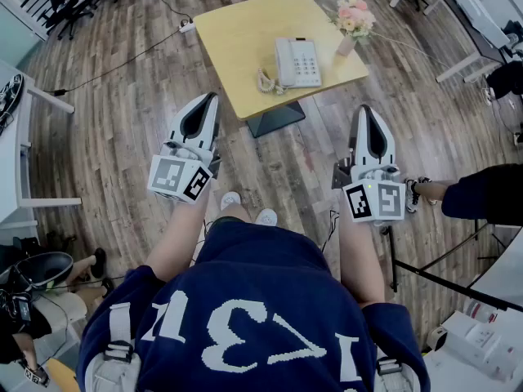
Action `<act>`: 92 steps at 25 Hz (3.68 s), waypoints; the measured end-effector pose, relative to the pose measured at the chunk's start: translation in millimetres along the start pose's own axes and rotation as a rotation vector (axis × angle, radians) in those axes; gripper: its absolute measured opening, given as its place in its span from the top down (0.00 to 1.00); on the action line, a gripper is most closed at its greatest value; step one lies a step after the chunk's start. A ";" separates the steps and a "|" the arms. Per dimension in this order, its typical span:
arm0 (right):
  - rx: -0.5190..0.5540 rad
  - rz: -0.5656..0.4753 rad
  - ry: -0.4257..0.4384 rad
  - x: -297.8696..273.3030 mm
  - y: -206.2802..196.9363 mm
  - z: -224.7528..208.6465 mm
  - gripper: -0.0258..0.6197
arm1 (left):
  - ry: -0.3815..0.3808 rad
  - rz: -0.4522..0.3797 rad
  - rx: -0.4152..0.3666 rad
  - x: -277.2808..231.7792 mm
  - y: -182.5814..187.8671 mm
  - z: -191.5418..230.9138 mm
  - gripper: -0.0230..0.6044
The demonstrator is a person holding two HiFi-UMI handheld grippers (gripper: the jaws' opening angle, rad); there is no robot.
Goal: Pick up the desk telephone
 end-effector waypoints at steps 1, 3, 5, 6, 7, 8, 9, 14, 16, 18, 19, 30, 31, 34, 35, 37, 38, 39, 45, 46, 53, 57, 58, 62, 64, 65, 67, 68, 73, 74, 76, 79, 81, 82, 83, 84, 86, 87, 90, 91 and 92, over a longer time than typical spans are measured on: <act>0.000 -0.001 0.000 -0.7 1.1 0.5 0.92 | -0.003 -0.003 -0.001 0.3 1.4 0.2 0.93; -0.001 -0.004 -0.001 -1.8 2.9 1.0 0.92 | -0.007 -0.007 -0.003 0.3 4.4 -0.1 0.93; -0.004 -0.008 -0.001 -2.2 3.6 0.7 0.92 | -0.011 -0.009 -0.007 -0.4 6.2 -1.7 0.93; -0.005 -0.008 0.001 -2.1 3.6 0.7 0.92 | -0.013 -0.010 -0.009 -0.7 6.3 -2.7 0.93; -0.004 -0.008 0.003 -2.1 3.4 1.0 0.92 | -0.015 -0.012 -0.011 -0.9 6.1 -3.6 0.93; -0.003 -0.008 0.007 -2.3 3.3 1.2 0.92 | -0.016 -0.012 -0.012 -1.2 6.0 -4.5 0.93; -0.004 -0.008 0.010 -2.5 3.1 1.2 0.92 | -0.017 -0.011 -0.014 -1.6 6.1 -5.4 0.93; -0.059 -0.026 0.031 -2.8 3.8 -3.8 0.92 | -0.024 -0.012 -0.016 -4.8 5.7 -10.1 0.93; -0.075 -0.031 0.027 -2.8 3.3 -7.0 0.92 | -0.021 -0.004 -0.017 -6.8 5.0 -10.8 0.93; -0.078 -0.026 0.027 -3.7 0.8 -10.1 0.92 | -0.019 0.005 -0.014 -9.7 1.3 -9.9 0.93; -0.079 -0.022 0.027 -4.9 -0.8 -12.0 0.92 | -0.019 0.007 -0.011 -11.9 -1.1 -8.9 0.93; -0.060 -0.018 -0.008 -65.8 -21.7 -56.0 0.92 | -0.061 0.000 0.002 -102.2 -22.7 18.6 0.93; -0.054 -0.022 -0.017 -75.5 -22.1 -63.0 0.92 | -0.069 -0.005 0.005 -116.8 -23.8 23.2 0.93; -0.039 -0.035 -0.038 -110.7 -22.8 -83.7 0.92 | -0.092 -0.015 0.015 -162.1 -26.7 39.4 0.93; -0.033 -0.037 -0.043 -123.5 -23.5 -89.9 0.92 | -0.100 -0.016 0.017 -177.3 -28.3 45.5 0.93; -0.015 -0.038 -0.051 -150.0 -25.5 -101.7 0.92 | -0.117 -0.020 0.017 -208.3 -31.7 59.2 0.93; -0.005 -0.042 -0.053 -163.0 -26.6 -107.4 0.92 | -0.123 -0.022 0.018 -223.9 -33.3 66.5 0.93; 0.004 -0.047 -0.055 -175.4 -27.9 -112.6 0.92 | -0.128 -0.023 0.020 -239.0 -34.9 73.7 0.93; -0.016 -0.056 -0.070 -235.2 -41.0 -134.8 0.92 | -0.156 -0.022 0.023 -305.9 -40.5 107.8 0.93; -0.020 -0.055 -0.070 -243.2 -42.2 -137.1 0.92 | -0.156 -0.021 0.025 -313.0 -41.3 111.9 0.93; -0.022 -0.023 -0.051 -272.8 -54.6 -152.3 0.92 | -0.136 0.022 0.050 -336.2 -59.5 121.9 0.93; -0.021 0.014 -0.023 -285.3 -57.8 -165.2 0.92 | -0.110 0.035 0.055 -341.1 -63.3 117.4 0.93; -0.024 0.017 -0.011 -289.2 -57.4 -168.9 0.92 | -0.102 0.037 0.056 -343.2 -63.1 115.8 0.93; -0.032 0.028 0.040 -301.6 -57.6 -179.3 0.92 | -0.072 0.046 0.057 -346.3 -62.7 109.1 0.93; -0.035 0.032 0.060 -307.1 -60.5 -181.7 0.92 | -0.056 0.049 0.057 -347.7 -64.0 109.1 0.93; -0.042 0.038 0.070 -309.1 -64.2 -182.3 0.92 | -0.049 0.054 0.060 -348.1 -66.1 109.4 0.93; -0.059 0.064 0.091 -310.4 -75.8 -182.6 0.92 | -0.036 0.072 0.067 -346.8 -74.0 109.0 0.93; -0.066 0.080 0.103 -310.3 -82.8 -182.4 0.92 | -0.030 0.085 0.072 -345.6 -79.1 108.6 0.93; -0.111 0.177 0.155 -308.8 -131.8 -178.7 0.92 | -0.005 0.144 0.111 -343.1 -111.8 108.6 0.93; -0.130 0.201 0.162 -307.3 -144.2 -177.2 0.92 | -0.005 0.160 0.119 -342.2 -120.4 107.6 0.93; -0.155 0.247 0.169 -303.6 -167.2 -176.9 0.92 | -0.010 0.197 0.137 -340.9 -138.9 104.4 0.93; -0.171 0.324 0.164 -299.3 -200.7 -187.1 0.92 | -0.010 0.263 0.174 -340.5 -169.3 101.3 0.93; -0.206 0.398 0.167 -297.5 -224.8 -196.8 0.91 | -0.015 0.322 0.212 -340.9 -190.5 100.6 0.93; -0.234 0.443 0.171 -296.1 -237.0 -201.1 0.91 | -0.023 0.353 0.238 -340.8 -200.9 99.7 0.87; -0.267 0.489 0.172 -294.1 -249.2 -205.4 0.91 | -0.034 0.386 0.269 -340.7 -211.1 98.4 0.76; -0.302 0.534 0.170 -291.9 -261.5 -210.0 0.89 | -0.045 0.418 0.302 -340.9 -221.2 96.9 0.66; -0.378 0.608 0.155 -288.6 -285.1 -220.3 0.71 | -0.060 0.480 0.361 -343.3 -240.7 94.8 0.60; -0.411 0.633 0.144 -287.1 -295.6 -225.5 0.68 | -0.062 0.509 0.385 -345.4 -250.0 94.0 0.58; -0.489 0.681 0.115 -280.3 -322.6 -235.9 0.65 | -0.049 0.587 0.475 -347.6 -276.9 91.2 0.53; -0.520 0.693 0.112 -278.3 -330.7 -238.1 0.64 | -0.037 0.608 0.513 -346.7 -285.2 90.6 0.50; -0.555 0.705 0.112 -276.9 -338.5 -240.1 0.63 | -0.023 0.623 0.546 -345.5 -292.5 90.0 0.48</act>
Point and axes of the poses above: the fingertips, and each gripper's own axes: x backward along the fingers, z to its left, y out of its top, the point moved 9 cm from there along x, backward along the fingers, and after that the axes turned 6 degrees about y, right-handed, at the moved point
